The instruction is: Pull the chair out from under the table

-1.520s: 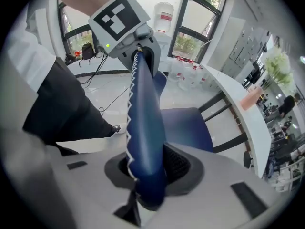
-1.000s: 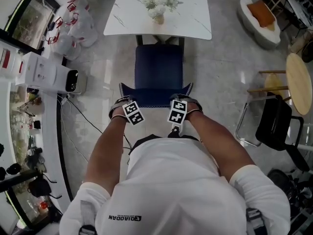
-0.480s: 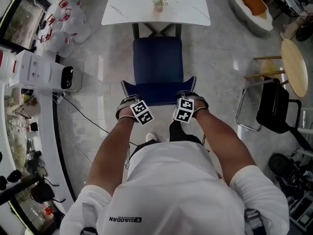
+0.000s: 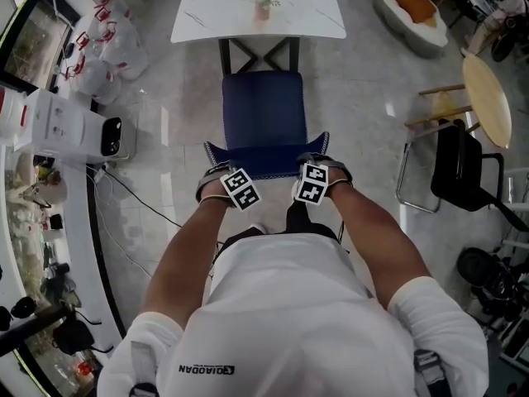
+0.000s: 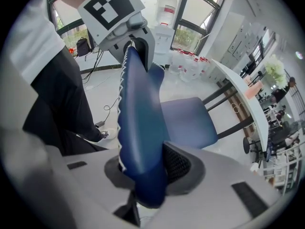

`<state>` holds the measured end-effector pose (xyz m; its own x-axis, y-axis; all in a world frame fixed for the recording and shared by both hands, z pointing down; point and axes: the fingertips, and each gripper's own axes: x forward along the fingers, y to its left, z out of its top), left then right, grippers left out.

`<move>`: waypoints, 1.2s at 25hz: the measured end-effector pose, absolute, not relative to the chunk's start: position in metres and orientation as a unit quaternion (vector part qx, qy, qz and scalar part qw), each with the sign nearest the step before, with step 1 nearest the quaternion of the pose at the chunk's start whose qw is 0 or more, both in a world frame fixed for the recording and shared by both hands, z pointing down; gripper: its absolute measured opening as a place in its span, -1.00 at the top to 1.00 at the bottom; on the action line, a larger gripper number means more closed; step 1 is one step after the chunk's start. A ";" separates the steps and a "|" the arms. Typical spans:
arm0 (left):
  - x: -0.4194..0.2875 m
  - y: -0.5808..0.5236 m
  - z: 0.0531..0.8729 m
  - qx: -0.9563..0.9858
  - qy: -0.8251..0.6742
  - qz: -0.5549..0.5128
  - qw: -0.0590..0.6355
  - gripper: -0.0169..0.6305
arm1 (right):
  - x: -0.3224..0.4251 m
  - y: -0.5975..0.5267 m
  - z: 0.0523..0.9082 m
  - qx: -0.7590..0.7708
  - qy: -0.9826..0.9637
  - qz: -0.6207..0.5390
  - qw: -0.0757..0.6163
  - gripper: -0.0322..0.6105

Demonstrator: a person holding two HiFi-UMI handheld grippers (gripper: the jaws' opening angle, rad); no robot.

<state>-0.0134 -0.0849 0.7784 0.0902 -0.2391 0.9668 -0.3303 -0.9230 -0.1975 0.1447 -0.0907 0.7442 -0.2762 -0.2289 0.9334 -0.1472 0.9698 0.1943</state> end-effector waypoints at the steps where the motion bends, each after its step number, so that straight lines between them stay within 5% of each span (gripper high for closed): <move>1: -0.013 -0.080 0.779 0.738 -0.191 0.646 0.036 0.59 | 0.144 -0.086 0.744 0.120 -0.797 -0.033 0.591 0.58; 30: -0.014 0.034 0.768 0.753 -0.162 0.636 0.048 0.56 | 0.144 0.025 0.734 0.167 -0.773 -0.001 0.612 0.52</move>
